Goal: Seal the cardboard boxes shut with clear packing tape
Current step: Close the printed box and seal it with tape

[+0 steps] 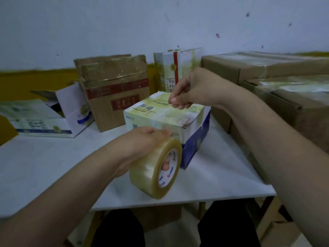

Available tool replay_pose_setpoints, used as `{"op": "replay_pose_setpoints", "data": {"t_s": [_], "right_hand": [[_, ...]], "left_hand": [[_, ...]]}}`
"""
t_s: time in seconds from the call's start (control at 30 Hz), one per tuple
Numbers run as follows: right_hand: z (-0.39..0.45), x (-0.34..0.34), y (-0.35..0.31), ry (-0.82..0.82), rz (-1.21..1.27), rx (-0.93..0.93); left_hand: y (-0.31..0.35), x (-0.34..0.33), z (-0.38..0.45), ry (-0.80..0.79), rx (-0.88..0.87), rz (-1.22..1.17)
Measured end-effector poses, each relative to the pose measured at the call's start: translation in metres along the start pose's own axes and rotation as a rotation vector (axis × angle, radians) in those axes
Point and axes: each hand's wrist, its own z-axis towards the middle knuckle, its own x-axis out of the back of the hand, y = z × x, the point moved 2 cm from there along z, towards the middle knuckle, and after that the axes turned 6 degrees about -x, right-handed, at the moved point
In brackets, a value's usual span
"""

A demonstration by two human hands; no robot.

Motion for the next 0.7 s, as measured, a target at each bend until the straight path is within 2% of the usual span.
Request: {"op": "replay_pose_setpoints", "data": {"t_s": [0.1, 0.2, 0.3, 0.37, 0.47, 0.53, 0.6, 0.7], "right_hand": [[0.015, -0.004, 0.017, -0.063, -0.059, -0.057], [0.018, -0.012, 0.034, -0.049, -0.061, -0.078], [0.011, -0.025, 0.044, 0.042, -0.158, -0.015], [0.005, -0.031, 0.047, 0.108, -0.372, 0.036], [0.000, -0.020, 0.049, 0.282, -0.705, 0.008], [-0.006, -0.021, 0.046, 0.336, -0.679, 0.085], [-0.013, -0.037, 0.047, 0.220, -0.552, 0.151], [-0.016, -0.069, 0.059, 0.038, -0.543, 0.165]], "left_hand": [[-0.003, -0.002, 0.008, 0.027, 0.021, 0.013], [-0.008, -0.007, 0.017, 0.024, 0.049, -0.022], [-0.017, -0.010, 0.027, 0.020, 0.047, -0.058], [-0.023, -0.011, 0.034, 0.041, 0.032, -0.057], [-0.024, -0.014, 0.037, 0.024, 0.048, -0.080], [-0.024, -0.015, 0.036, 0.006, 0.054, -0.105], [-0.024, -0.015, 0.036, 0.005, 0.036, -0.122], [-0.028, -0.015, 0.040, 0.010, 0.029, -0.161]]}}
